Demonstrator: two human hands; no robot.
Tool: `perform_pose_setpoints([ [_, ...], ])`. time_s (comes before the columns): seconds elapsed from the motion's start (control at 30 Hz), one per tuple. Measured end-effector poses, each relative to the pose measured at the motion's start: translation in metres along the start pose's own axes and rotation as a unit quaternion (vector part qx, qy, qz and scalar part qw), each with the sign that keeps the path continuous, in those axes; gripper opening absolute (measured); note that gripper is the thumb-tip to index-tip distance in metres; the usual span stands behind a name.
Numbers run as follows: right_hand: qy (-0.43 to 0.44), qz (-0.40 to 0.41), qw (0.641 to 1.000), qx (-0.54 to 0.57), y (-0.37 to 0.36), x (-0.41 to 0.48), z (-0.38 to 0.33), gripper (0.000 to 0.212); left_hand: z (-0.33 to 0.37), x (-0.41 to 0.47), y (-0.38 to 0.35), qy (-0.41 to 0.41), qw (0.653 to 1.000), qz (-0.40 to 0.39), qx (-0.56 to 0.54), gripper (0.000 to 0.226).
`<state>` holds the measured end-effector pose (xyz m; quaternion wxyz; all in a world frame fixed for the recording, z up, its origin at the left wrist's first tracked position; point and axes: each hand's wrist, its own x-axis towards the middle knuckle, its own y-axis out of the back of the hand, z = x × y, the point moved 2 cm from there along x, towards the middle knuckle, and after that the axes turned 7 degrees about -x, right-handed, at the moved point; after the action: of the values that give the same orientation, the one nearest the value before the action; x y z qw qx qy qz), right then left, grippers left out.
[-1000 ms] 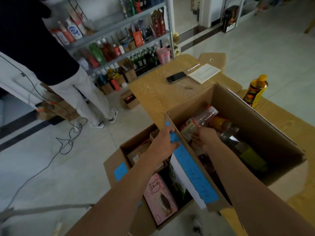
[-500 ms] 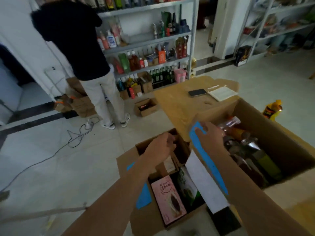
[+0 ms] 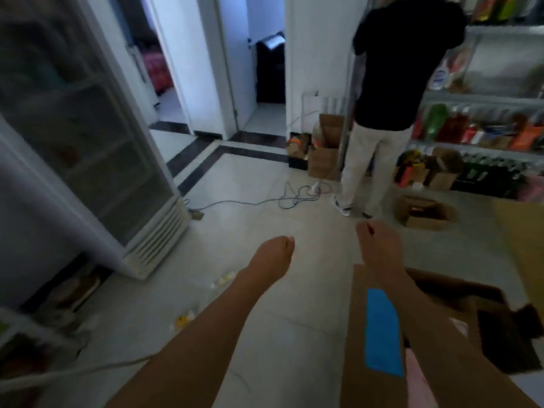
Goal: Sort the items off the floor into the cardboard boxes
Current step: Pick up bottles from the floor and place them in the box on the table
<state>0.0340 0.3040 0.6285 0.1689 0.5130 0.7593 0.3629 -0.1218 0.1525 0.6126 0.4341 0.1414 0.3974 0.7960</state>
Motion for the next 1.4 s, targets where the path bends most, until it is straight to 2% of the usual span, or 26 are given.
perform_pose_setpoints([
  [0.17, 0.115, -0.122, 0.986, -0.006, -0.094, -0.002, -0.085, 0.043, -0.111, -0.042, 0.061, 0.129, 0.987, 0.08, -0.056, 0.042],
  [0.3, 0.181, -0.191, 0.965, 0.0, -0.169, -0.01, -0.138, 0.048, -0.187, -0.078, 0.096, 0.238, 0.961, 0.115, -0.084, 0.033],
  [0.43, 0.224, -0.257, 0.94, 0.026, -0.247, -0.014, -0.179, 0.047, -0.253, -0.094, 0.121, 0.293, 0.938, 0.16, -0.097, 0.018],
  [0.57, 0.26, -0.282, 0.923, 0.028, -0.323, -0.001, -0.21, 0.051, -0.315, -0.087, 0.132, 0.341, 0.912, 0.198, -0.11, 0.019],
  [0.67, 0.27, -0.32, 0.908, 0.011, -0.382, 0.02, -0.22, 0.048, -0.361, -0.075, 0.138, 0.399, 0.876, 0.243, -0.122, 0.023],
  [0.77, 0.252, -0.382, 0.889, -0.03, -0.443, 0.041, -0.221, 0.034, -0.405, -0.068, 0.136, 0.458, 0.83, 0.27, -0.169, 0.025],
  [0.87, 0.251, -0.446, 0.856, -0.068, -0.499, 0.049, -0.226, 0.011, -0.437, -0.073, 0.13, 0.52, 0.784, 0.277, -0.195, 0.028],
  [0.93, 0.257, -0.48, 0.833, -0.096, -0.534, 0.045, -0.232, 0.012, -0.453, -0.081, 0.12, 0.556, 0.765, 0.267, -0.184, 0.036],
  [1.07, 0.283, -0.533, 0.783, -0.15, -0.602, 0.016, -0.238, 0.027, -0.473, -0.092, 0.088, 0.605, 0.721, 0.245, -0.234, 0.048],
  [1.13, 0.293, -0.555, 0.759, -0.174, -0.631, -0.001, -0.235, 0.028, -0.487, -0.089, 0.071, 0.615, 0.711, 0.231, -0.251, 0.051],
  [1.23, 0.284, -0.581, 0.736, -0.201, -0.668, -0.023, -0.23, 0.031, -0.515, -0.074, 0.051, 0.618, 0.703, 0.221, -0.276, 0.052],
  [1.4, 0.291, -0.585, 0.721, -0.229, -0.728, -0.048, -0.224, 0.036, -0.576, -0.031, 0.024, 0.583, 0.709, 0.214, -0.334, 0.047],
])
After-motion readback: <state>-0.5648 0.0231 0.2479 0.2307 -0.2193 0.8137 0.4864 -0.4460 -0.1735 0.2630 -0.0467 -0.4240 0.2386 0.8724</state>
